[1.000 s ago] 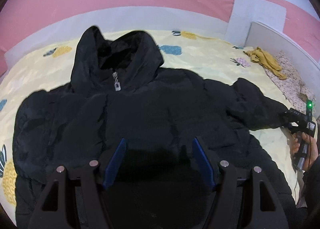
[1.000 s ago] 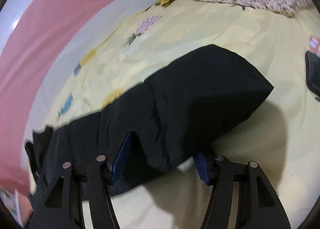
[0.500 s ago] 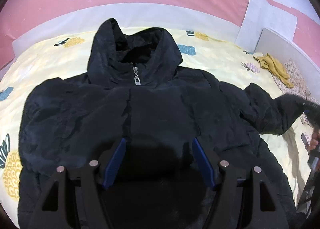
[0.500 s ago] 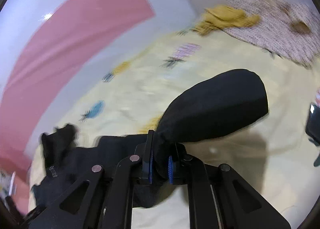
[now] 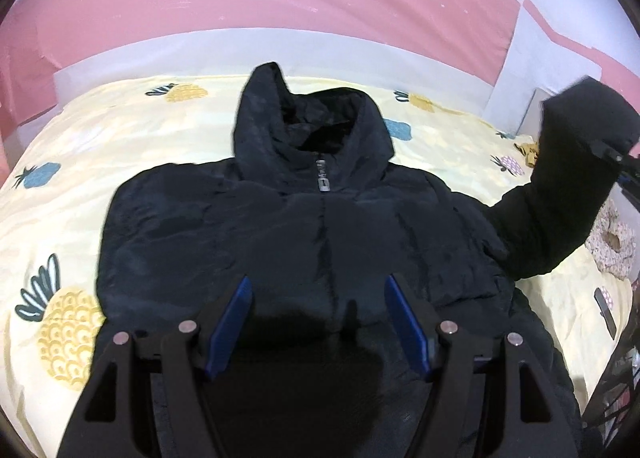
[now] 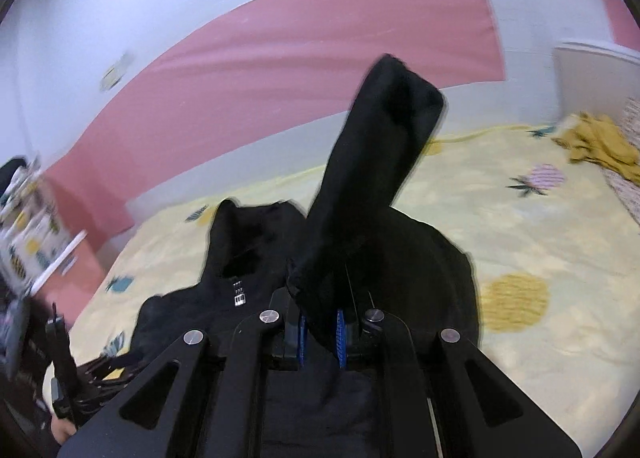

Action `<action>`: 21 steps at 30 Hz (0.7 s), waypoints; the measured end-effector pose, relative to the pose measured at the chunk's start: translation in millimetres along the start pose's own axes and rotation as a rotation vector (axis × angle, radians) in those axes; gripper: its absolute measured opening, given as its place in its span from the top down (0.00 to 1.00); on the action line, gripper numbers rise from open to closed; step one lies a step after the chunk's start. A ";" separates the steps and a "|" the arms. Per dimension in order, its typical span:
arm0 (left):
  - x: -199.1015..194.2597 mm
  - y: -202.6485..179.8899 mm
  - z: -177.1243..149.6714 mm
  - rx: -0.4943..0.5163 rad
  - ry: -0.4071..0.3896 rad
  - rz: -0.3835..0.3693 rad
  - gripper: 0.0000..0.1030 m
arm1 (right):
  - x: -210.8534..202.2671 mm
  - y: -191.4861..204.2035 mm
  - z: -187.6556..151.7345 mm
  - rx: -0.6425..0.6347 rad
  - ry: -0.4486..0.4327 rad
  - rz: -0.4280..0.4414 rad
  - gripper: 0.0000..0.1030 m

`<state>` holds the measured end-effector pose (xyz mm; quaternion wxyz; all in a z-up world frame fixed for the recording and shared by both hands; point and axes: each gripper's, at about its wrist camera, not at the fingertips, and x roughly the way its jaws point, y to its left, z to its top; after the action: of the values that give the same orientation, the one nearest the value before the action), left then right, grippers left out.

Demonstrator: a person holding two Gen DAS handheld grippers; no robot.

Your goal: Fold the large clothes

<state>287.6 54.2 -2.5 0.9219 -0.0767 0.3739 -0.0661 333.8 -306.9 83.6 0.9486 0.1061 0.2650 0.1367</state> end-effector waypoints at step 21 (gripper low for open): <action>-13.0 68.3 -9.6 -0.126 -0.028 -0.012 0.31 | 156.2 109.6 -123.2 -0.131 0.382 0.173 0.55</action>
<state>276.1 122.6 -13.5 0.9200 -0.1376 0.3639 -0.0469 374.5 -138.6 -63.5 0.8707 0.0385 0.4206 0.2521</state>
